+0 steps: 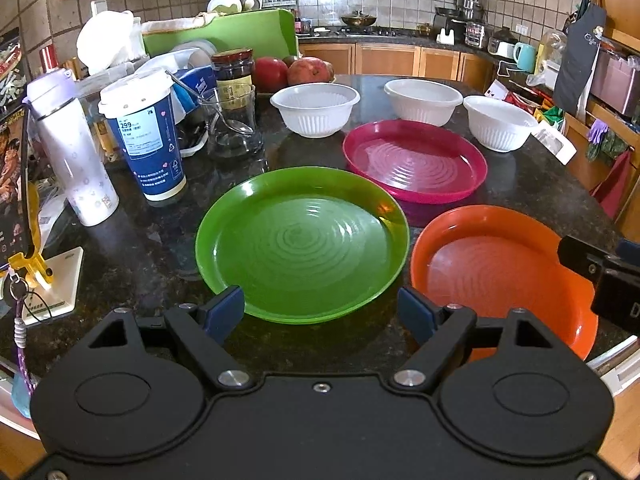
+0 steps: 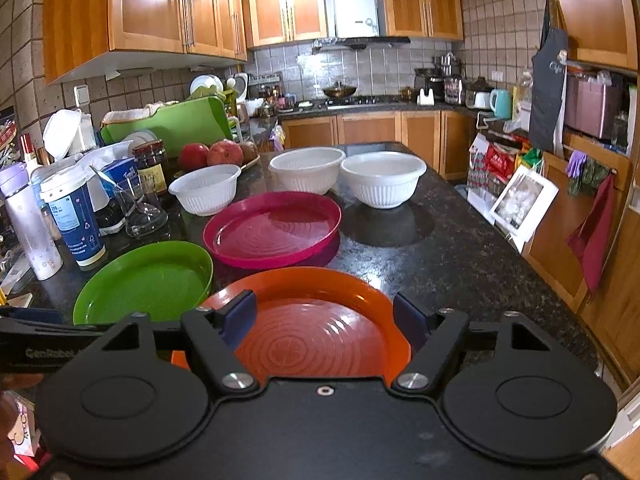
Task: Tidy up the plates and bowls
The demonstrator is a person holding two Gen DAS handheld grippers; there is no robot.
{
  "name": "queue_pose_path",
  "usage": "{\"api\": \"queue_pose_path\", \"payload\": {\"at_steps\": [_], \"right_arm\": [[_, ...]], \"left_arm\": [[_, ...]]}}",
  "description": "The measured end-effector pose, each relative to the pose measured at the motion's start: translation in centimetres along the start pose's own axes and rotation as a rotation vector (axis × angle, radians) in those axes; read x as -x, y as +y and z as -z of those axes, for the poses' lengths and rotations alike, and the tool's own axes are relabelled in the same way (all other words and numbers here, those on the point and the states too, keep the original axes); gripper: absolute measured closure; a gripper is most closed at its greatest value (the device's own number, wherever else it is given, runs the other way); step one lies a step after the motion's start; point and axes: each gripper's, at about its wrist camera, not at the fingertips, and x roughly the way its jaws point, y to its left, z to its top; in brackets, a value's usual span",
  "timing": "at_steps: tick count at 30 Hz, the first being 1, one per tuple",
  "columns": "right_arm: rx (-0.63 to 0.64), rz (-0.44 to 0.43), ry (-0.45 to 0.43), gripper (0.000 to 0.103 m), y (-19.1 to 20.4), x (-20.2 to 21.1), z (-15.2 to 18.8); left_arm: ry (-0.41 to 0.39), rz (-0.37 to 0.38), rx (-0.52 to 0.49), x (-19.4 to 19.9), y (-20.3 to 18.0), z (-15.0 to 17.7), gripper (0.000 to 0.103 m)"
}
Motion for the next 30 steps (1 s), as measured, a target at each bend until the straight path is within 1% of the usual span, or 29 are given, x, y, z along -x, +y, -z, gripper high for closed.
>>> {"api": "queue_pose_path", "payload": {"at_steps": [3,7,13,17,20,23,25,28,30], "right_arm": [[-0.001,-0.009,0.016,0.026,0.0,-0.5,-0.1],[0.005,-0.031,0.031,0.033,0.1,-1.0,-0.3],[0.028,-0.083,0.047,0.038,1.3,-1.8,-1.0],[0.044,-0.133,0.055,0.039,2.7,-2.8,-1.5],[0.057,-0.164,0.059,0.039,3.7,-3.5,-2.1],[0.077,-0.177,0.059,0.039,4.9,-4.5,-2.6],[0.08,-0.19,0.076,0.039,5.6,-5.3,-3.0],[0.06,-0.212,0.124,0.042,6.3,-6.6,-3.4],[0.058,-0.212,0.119,0.042,6.9,-7.2,-3.5]], "left_arm": [[0.009,0.006,-0.003,-0.1,0.7,-0.2,0.019],[0.014,0.013,-0.008,-0.3,1.7,-0.6,0.019],[0.025,0.002,-0.006,-1.0,3.7,-1.2,0.02],[0.048,0.008,0.013,-1.8,5.2,-1.7,0.02],[0.06,-0.003,0.012,-2.6,6.2,-1.9,0.022],[0.066,-0.012,0.004,-3.5,7.0,-2.3,0.022],[0.069,-0.013,0.001,-4.0,7.5,-2.6,0.022],[0.073,0.009,0.001,-4.8,8.3,-3.2,0.022],[0.077,0.024,-0.002,-5.4,8.7,-3.5,0.022]]}}
